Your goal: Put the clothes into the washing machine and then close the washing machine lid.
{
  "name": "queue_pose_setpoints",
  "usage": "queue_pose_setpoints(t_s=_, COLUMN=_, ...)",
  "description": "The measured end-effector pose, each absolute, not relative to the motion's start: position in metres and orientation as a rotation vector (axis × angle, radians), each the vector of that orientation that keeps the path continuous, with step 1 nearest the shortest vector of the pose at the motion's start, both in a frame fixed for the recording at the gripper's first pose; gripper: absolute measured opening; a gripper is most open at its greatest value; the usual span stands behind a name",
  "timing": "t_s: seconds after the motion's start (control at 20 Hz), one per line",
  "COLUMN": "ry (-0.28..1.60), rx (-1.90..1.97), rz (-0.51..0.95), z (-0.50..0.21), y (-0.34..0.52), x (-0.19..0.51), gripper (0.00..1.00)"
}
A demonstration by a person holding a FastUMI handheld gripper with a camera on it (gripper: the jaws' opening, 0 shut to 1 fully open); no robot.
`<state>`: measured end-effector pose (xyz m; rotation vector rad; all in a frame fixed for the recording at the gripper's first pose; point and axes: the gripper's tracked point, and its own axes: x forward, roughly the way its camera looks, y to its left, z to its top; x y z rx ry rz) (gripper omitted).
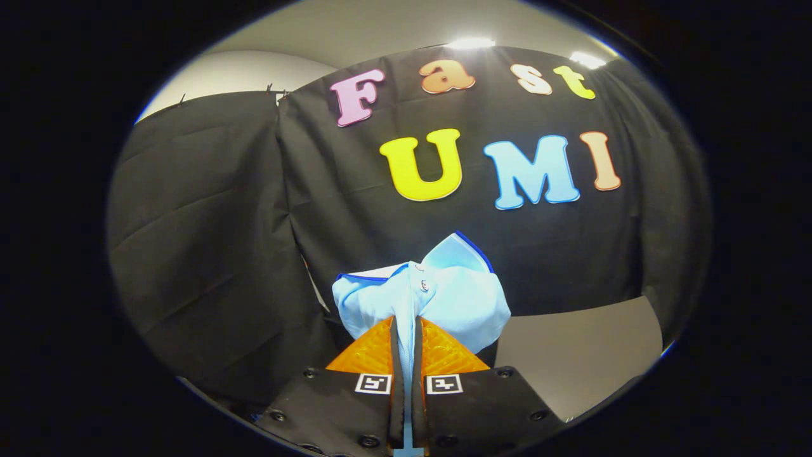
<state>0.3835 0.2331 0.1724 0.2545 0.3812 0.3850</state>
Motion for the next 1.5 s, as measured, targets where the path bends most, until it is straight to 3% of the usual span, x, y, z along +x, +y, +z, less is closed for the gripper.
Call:
queue_pose_setpoints(t_s=0.6, ry=0.486, rx=0.228, rz=0.515, z=0.124, y=0.346, x=0.385, gripper=0.06)
queue_pose_setpoints(t_s=1.5, ry=0.646, rx=0.207, rz=0.446, z=0.006, y=0.386, x=0.395, gripper=0.06)
